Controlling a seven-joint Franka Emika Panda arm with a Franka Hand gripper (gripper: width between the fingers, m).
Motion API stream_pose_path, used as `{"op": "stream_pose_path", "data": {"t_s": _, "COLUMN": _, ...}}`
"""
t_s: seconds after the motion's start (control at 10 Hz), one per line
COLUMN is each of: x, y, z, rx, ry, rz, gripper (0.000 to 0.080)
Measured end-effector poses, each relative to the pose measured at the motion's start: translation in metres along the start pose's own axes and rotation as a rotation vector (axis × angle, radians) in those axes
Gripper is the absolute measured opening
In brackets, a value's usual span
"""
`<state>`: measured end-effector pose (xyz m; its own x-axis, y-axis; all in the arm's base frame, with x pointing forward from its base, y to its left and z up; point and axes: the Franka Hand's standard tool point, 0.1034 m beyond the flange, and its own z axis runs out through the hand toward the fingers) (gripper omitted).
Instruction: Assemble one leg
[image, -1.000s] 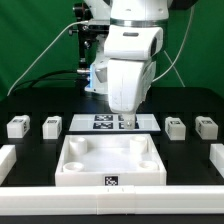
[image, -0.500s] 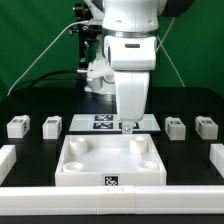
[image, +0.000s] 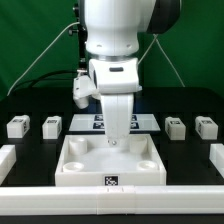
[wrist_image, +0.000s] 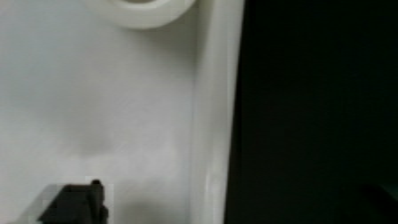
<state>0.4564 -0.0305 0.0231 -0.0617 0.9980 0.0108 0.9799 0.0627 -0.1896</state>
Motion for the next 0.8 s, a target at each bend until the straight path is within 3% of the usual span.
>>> {"op": "stream_pose_path", "data": {"t_s": 0.5, "x": 0.0008, "y": -0.0027, "z": 0.0078, "rx": 0.015, "ry": 0.004, "rz": 0.012, "gripper": 0.0650}}
{"op": "stream_pose_path", "data": {"t_s": 0.8, "x": 0.0007, "y": -0.0033, "z": 0.0089, "rx": 0.017, "ry": 0.004, "rz": 0.015, "gripper": 0.0248}}
